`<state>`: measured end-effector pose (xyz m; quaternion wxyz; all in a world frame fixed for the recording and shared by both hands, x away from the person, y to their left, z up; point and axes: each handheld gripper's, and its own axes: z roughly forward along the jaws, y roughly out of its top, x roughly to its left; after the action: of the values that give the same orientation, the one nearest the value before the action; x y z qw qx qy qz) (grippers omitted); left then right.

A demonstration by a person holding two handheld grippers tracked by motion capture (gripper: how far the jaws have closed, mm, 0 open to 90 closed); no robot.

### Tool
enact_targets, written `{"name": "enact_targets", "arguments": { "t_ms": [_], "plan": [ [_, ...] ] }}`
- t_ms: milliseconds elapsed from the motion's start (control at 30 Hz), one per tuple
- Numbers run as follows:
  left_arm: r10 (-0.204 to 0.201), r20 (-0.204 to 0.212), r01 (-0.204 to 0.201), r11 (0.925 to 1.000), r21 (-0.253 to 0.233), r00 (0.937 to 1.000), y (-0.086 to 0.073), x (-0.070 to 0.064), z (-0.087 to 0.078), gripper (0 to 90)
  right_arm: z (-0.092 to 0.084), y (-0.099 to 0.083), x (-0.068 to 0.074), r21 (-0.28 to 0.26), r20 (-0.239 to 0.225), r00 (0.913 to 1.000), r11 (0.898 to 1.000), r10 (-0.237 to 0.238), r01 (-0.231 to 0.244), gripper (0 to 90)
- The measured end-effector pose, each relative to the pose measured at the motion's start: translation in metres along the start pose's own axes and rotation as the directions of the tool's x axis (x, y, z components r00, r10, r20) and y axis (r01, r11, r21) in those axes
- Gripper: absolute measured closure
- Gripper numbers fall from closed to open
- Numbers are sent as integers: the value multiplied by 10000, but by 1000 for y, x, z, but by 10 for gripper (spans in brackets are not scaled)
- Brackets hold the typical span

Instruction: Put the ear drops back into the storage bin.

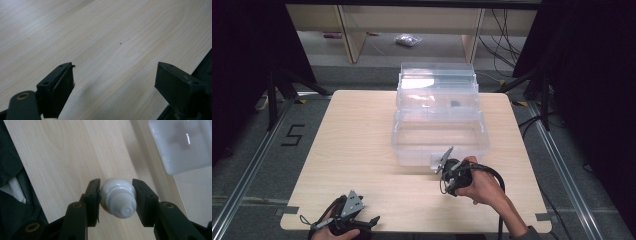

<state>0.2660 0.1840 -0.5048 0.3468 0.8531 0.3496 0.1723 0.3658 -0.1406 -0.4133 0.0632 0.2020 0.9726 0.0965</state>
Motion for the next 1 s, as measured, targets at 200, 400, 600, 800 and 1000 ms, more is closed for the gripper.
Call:
{"name": "enact_targets", "arguments": {
  "t_ms": [200, 400, 600, 800, 1000],
  "plan": [
    [81, 13, -81, 10000, 39, 10000, 0, 0, 0, 150, -9, -3, -5, -71, -203, 9998, 9999, 89, -91, 601],
    [225, 23, -225, 9996, 154, 9997, 0, 1, -1, 149, -16, -6, -10, -37, -290, 9995, 9999, 127, -129, 601],
    [212, 20, -212, 9997, 152, 9998, 0, 1, -1, 149, -24, -10, -17, -23, -364, 9992, 9999, 148, -149, 600],
    [97, 28, -97, 9999, 71, 9999, 0, 0, 0, 149, -31, -12, -21, -8, -184, 9992, 9994, 354, -354, 601],
    [43, 18, -43, 10000, 35, 10000, 0, 0, 0, 149, -45, -13, -29, -244, -202, 9994, 9993, 295, -300, 601]
  ]
}}
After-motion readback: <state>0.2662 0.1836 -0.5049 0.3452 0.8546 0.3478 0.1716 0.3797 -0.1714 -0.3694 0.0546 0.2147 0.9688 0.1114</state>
